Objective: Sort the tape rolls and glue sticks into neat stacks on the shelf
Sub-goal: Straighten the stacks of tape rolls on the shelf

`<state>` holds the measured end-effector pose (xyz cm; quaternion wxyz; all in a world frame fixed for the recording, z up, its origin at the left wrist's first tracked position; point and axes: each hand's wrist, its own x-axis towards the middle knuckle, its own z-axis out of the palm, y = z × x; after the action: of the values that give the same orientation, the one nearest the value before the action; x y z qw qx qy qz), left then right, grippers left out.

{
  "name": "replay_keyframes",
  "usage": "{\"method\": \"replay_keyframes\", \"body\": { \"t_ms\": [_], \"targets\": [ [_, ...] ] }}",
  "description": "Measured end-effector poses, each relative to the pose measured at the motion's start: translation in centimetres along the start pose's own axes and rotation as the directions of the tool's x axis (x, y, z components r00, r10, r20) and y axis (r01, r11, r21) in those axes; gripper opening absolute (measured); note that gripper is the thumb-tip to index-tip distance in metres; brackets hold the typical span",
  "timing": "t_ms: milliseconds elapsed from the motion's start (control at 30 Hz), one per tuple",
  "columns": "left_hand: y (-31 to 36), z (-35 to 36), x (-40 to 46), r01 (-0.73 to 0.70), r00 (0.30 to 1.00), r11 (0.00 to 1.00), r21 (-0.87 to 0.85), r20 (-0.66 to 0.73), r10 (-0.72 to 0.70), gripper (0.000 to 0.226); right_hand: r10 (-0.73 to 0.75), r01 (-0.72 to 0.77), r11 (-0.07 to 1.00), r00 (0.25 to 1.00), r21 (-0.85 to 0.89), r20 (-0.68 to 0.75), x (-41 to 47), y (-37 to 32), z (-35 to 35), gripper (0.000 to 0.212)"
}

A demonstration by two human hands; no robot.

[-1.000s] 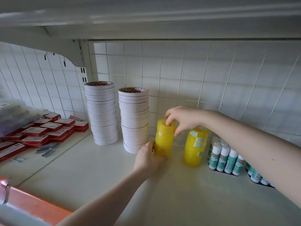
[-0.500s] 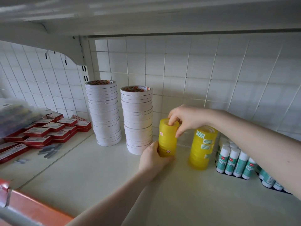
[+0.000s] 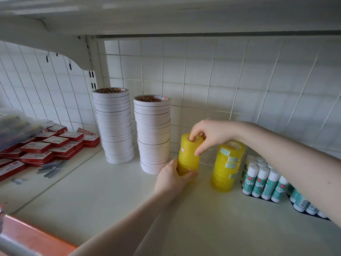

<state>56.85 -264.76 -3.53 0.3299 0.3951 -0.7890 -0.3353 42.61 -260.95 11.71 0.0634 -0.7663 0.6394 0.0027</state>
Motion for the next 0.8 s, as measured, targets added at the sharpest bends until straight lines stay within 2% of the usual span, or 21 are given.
{"method": "replay_keyframes", "body": {
  "t_ms": [433,600,700,800],
  "targets": [
    [0.0,-0.1,-0.1,-0.007,1.000,1.000,0.005,0.002,0.007,0.043,0.063,-0.046,0.991,0.989,0.129,-0.131,-0.3,-0.2,0.9,0.038],
    [0.2,-0.2,-0.1,0.005,1.000,1.000,0.001,0.008,-0.005,0.041,0.084,-0.058,0.980,0.987,0.191,-0.135,-0.2,-0.2,1.0,0.051],
    [0.2,-0.2,-0.1,-0.001,1.000,1.000,-0.004,0.008,0.001,0.039,0.110,-0.086,0.961,0.991,0.262,-0.080,-0.4,-0.4,0.8,0.074],
    [0.0,-0.1,-0.1,-0.001,1.000,1.000,-0.014,0.003,0.001,0.039,0.101,-0.084,0.972,0.993,0.218,-0.067,-0.4,-0.5,0.7,0.081]
  ]
}}
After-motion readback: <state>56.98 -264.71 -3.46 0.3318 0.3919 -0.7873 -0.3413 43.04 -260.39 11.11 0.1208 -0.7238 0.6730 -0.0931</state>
